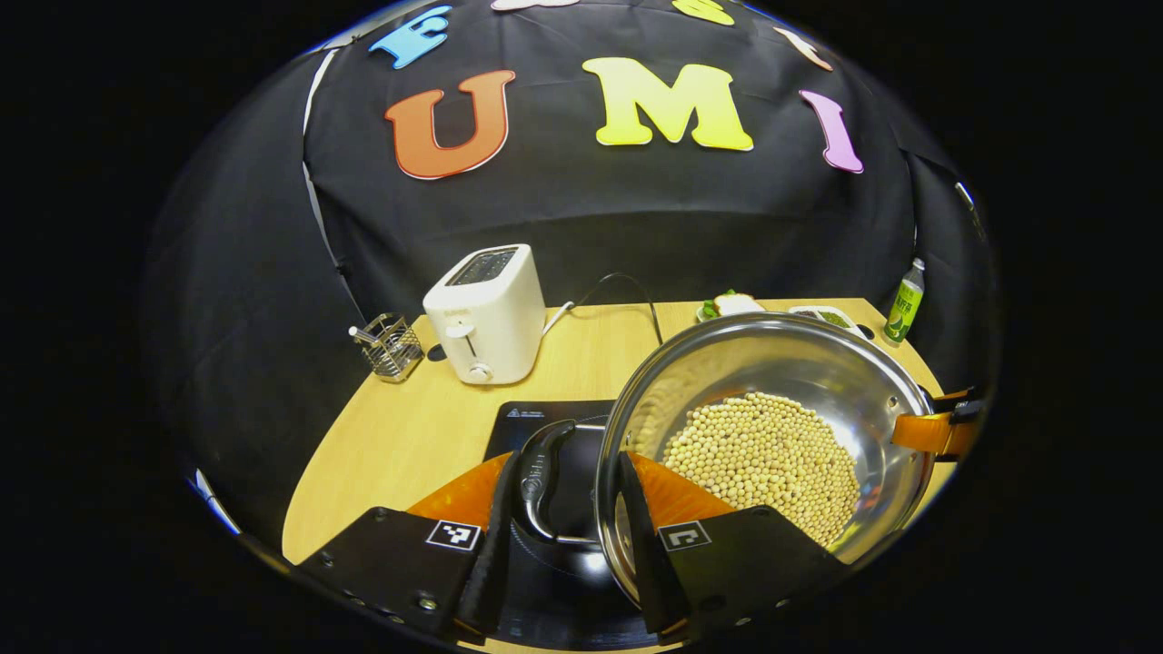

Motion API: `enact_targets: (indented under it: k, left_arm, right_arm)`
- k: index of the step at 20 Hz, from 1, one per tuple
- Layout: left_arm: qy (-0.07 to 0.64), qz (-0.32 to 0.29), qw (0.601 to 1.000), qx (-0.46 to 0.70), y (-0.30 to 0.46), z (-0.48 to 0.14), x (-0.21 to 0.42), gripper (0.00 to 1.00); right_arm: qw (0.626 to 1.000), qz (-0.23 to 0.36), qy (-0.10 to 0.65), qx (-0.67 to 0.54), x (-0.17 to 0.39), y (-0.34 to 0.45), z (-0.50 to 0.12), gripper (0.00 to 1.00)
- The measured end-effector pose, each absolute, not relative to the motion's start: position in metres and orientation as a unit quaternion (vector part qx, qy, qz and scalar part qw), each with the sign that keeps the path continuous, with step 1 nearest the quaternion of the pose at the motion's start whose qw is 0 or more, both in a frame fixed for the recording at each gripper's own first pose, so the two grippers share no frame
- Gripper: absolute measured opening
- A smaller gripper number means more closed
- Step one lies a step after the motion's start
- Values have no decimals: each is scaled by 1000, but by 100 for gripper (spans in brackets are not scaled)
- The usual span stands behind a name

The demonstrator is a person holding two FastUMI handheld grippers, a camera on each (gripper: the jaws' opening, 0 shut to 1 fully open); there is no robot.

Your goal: First push the handle of the pot to place it horizontally, then grasp the pot with both hands and set it on the induction cooktop.

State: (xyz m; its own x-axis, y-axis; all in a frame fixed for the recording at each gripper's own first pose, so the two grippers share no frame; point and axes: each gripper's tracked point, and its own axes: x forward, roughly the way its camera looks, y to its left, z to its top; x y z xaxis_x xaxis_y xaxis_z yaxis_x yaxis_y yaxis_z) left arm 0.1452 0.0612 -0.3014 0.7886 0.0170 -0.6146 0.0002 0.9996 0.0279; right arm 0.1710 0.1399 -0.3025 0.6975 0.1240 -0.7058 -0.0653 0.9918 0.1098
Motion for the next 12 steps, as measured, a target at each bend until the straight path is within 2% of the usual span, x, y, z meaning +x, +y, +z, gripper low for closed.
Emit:
enact_targets:
  k: [12]
  left_arm:
    - [332,11,943,29,131,-323,164,56]
  right_arm:
    - [915,52,398,49,182,219,-319,55]
